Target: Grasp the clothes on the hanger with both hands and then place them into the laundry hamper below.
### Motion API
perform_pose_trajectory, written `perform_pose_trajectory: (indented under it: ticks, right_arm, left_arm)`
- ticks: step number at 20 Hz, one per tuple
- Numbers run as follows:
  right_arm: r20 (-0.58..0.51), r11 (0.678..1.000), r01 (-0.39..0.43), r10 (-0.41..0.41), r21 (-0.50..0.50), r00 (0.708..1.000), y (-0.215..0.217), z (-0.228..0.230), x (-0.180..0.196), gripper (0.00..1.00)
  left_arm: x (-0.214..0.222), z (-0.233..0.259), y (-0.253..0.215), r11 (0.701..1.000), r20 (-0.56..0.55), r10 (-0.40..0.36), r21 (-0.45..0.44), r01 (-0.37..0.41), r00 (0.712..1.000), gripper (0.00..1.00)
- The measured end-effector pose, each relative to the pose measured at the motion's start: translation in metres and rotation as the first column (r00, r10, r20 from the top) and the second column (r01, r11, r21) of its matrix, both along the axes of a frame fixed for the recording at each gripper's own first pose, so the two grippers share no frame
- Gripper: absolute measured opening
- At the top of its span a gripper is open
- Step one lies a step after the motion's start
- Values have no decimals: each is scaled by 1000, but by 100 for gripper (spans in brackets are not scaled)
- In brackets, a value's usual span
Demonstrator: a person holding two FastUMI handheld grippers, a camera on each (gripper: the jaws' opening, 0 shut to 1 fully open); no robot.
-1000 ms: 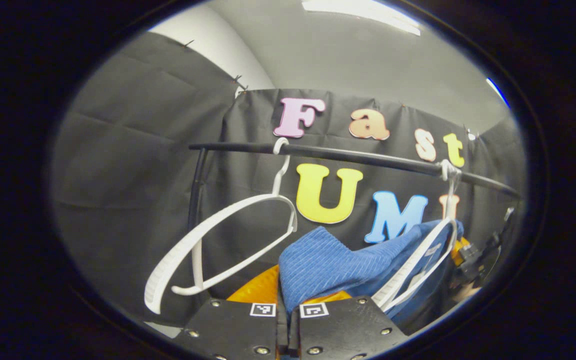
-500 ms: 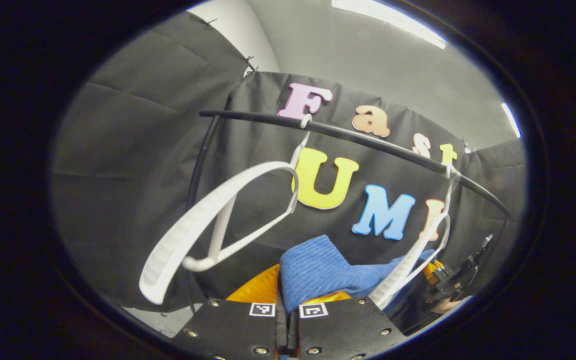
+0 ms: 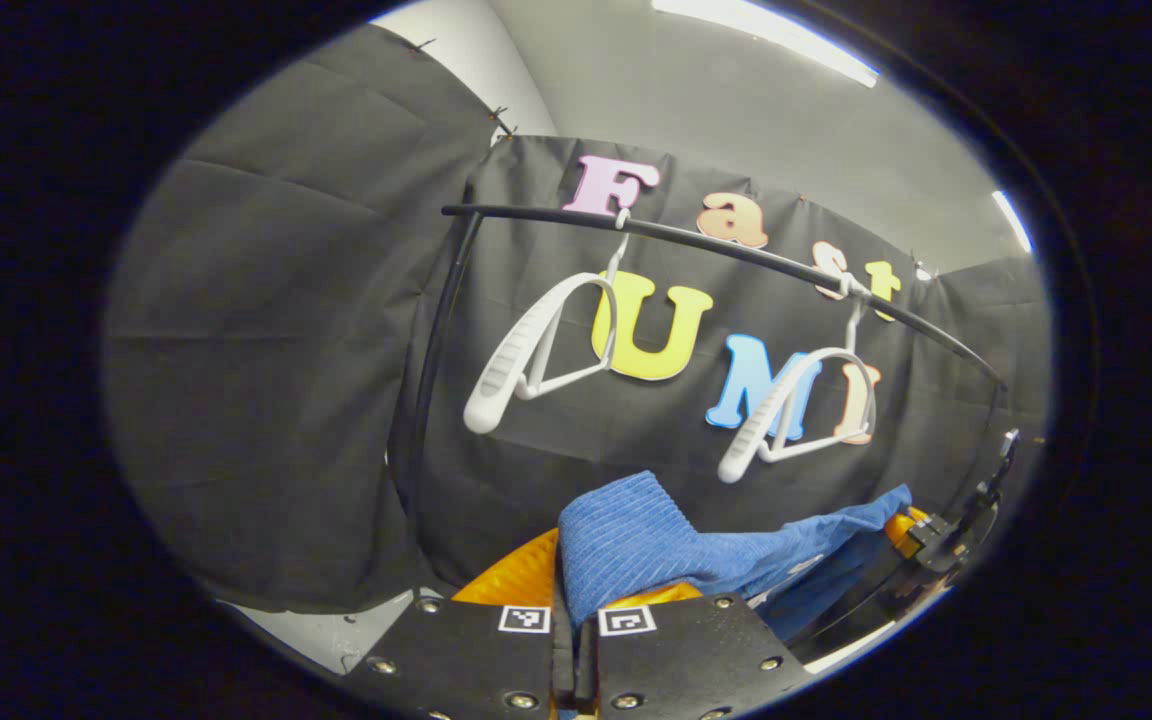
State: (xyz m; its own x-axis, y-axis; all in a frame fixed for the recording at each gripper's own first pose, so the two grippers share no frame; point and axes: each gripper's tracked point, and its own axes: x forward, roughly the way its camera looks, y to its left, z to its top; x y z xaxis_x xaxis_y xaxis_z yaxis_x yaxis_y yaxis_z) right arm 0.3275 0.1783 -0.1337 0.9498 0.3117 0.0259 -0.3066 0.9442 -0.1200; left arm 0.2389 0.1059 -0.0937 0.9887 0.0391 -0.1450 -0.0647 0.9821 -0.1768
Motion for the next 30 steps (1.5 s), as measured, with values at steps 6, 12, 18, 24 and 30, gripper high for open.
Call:
perform_pose_trajectory:
  ticks: [6, 12, 18, 24, 30]
  right_arm:
    - [-36, 987, 158, -157, 26, 987, -28, 38, -125, 0]
    - [-156, 975, 209, -197, 69, 968, -29, 25, -206, 0]
    - [-337, 969, 236, -200, 69, 920, -27, -43, -247, 0]
    - [-515, 971, 234, -180, 41, 838, -5, -112, -259, 0]
    - [-622, 976, 216, -174, -8, 763, 13, -189, -260, 0]
  left_arm:
    - [-49, -11, -9, 988, -38, -120, 97, 123, 992, 2]
    - [-103, -29, -49, 972, -81, -230, 35, 233, 970, 2]
    - [-113, -95, -69, 967, -177, -253, -1, 257, 951, 3]
    - [-119, -155, -68, 964, -314, -258, -21, 265, 914, 2]
    - [-99, -241, -87, 954, -420, -281, -24, 299, 863, 3]
